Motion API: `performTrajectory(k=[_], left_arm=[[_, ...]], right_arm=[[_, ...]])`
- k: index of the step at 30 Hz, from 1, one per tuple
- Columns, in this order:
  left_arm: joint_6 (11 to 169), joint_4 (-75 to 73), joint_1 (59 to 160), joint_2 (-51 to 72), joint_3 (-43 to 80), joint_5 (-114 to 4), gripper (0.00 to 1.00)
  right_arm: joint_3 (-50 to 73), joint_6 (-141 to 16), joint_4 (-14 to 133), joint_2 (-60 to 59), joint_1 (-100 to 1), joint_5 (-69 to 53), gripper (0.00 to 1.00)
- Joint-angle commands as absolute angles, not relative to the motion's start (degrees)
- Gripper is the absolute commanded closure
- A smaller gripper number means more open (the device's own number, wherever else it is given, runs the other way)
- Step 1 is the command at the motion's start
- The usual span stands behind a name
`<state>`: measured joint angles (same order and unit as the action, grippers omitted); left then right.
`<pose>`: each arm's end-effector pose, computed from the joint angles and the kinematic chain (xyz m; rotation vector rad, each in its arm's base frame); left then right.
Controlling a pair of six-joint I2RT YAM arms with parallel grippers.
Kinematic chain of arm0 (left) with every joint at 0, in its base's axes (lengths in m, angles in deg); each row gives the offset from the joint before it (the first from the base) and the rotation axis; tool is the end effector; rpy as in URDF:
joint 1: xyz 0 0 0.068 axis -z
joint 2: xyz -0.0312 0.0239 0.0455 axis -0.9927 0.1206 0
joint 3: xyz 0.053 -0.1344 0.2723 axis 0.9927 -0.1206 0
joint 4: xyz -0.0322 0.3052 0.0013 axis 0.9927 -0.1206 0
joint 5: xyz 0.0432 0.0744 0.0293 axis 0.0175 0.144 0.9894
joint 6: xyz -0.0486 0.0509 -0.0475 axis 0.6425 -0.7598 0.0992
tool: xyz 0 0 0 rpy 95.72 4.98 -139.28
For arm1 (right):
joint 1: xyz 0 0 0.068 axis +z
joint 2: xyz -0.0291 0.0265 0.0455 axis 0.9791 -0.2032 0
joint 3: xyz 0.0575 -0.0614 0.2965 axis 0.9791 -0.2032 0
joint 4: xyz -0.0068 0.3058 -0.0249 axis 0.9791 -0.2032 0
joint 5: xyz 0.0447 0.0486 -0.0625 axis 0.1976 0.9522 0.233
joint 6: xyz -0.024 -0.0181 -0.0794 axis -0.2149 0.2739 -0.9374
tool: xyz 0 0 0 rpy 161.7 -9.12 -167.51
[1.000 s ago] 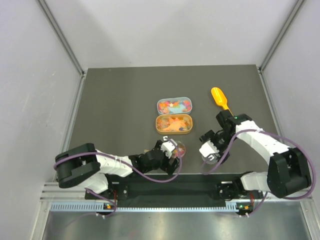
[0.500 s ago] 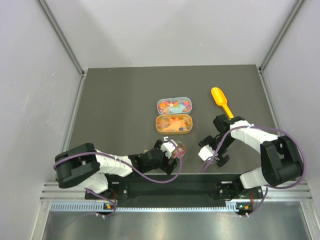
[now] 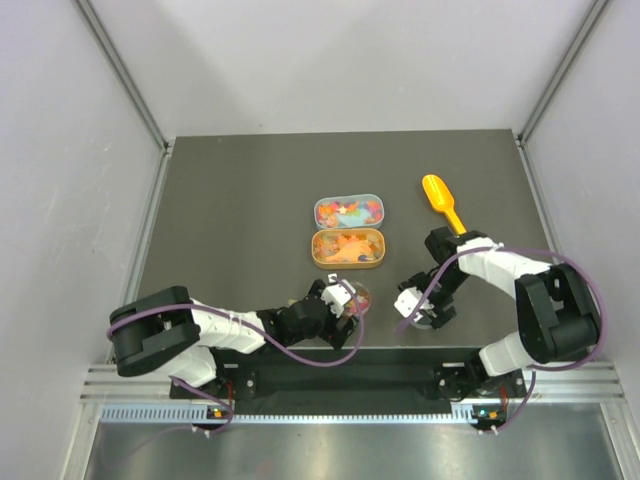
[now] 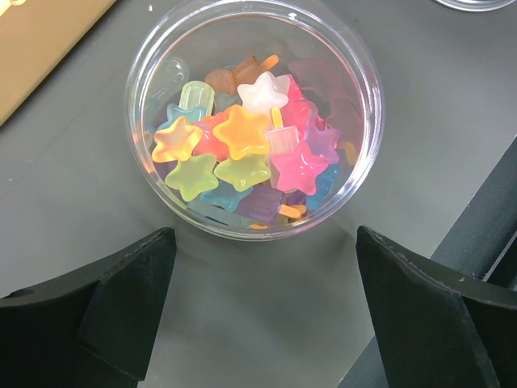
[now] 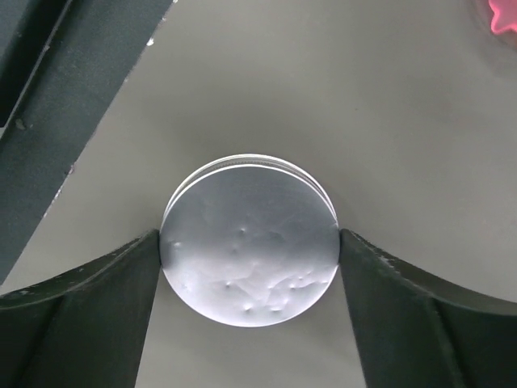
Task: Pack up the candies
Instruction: Pick up the bottle lid at the center of the board, then close the bottle lid on the packing bottle.
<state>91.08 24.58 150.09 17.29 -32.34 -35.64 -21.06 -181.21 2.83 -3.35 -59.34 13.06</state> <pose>0.1292 -0.2680 0.1032 0.9090 2.0046 -0.5886 0.2065 0.1084 0.1283 -2.5341 1.2088 0.6345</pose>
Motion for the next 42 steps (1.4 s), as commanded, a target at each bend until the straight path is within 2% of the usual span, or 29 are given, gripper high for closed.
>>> performTrajectory(k=[1, 4, 7, 12, 15, 19, 22, 25, 26, 27, 29, 31, 35, 42], left_arm=[[92.16, 16.52, 149.78, 19.04, -33.44, -37.7, 0.03], [91.81, 16.7, 149.78, 18.43, -33.62, -37.96, 0.04], [91.72, 16.09, 149.78, 15.54, -34.06, -38.32, 0.02], [91.72, 6.89, 149.78, 6.75, -31.61, -38.84, 0.02], [93.56, 1.16, 149.78, 0.51, -28.28, -38.84, 0.02], [94.46, -13.85, 148.99, -3.11, -20.71, -39.02, 0.01], [89.98, -17.66, 144.7, -4.42, -15.17, -32.8, 0.01], [87.76, -17.4, 133.73, -6.35, -12.53, -29.46, 0.02], [88.55, -19.84, 127.69, -6.71, -11.65, -29.53, 0.02], [88.91, -21.26, 125.2, -6.89, -10.51, -32.66, 0.01], [89.0, -23.55, 120.54, -7.33, -9.54, -31.47, 0.01], [88.38, -23.47, 118.06, -8.82, -10.06, -28.05, 0.01], [88.21, -22.33, 111.39, -12.6, -13.05, -29.96, 0.02], [87.24, -22.32, 106.8, -15.94, -14.81, -31.11, 0.01]], right_arm=[[-18.93, -180.01, 5.33, -3.92, -59.91, 11.91, 0.23], [-17.43, -177.29, 4.45, -2.78, -59.82, 11.82, 0.36], [-16.47, -176.32, 2.7, -0.41, -59.91, 11.03, 0.39], [-11.38, -173.34, -1.52, 4.94, -58.86, 11.02, 0.38], [-7.16, -170.44, -3.81, 7.5, -55.87, 11.64, 0.37], [-2.76, -166.04, -4.34, 8.13, -48.95, 11.82, 0.36], [0.58, -162.44, -3.29, 6.55, -43.5, 11.64, 0.36], [3.04, -160.32, -1.88, 3.91, -39.01, 11.29, 0.36], [3.83, -160.06, -1.62, 3.21, -38.29, 11.2, 0.36], [4.19, -159.36, -1.27, 1.81, -37.42, 11.29, 0.36], [4.63, -158.83, 0.14, 0.75, -35.13, 11.2, 0.37], [4.8, -157.69, 1.28, -0.49, -32.94, 11.29, 0.37], [5.16, -155.84, 3.65, -3.47, -29.5, 11.73, 0.36], [6.56, -155.92, 5.33, -8.92, -27.39, 11.47, 0.36]])
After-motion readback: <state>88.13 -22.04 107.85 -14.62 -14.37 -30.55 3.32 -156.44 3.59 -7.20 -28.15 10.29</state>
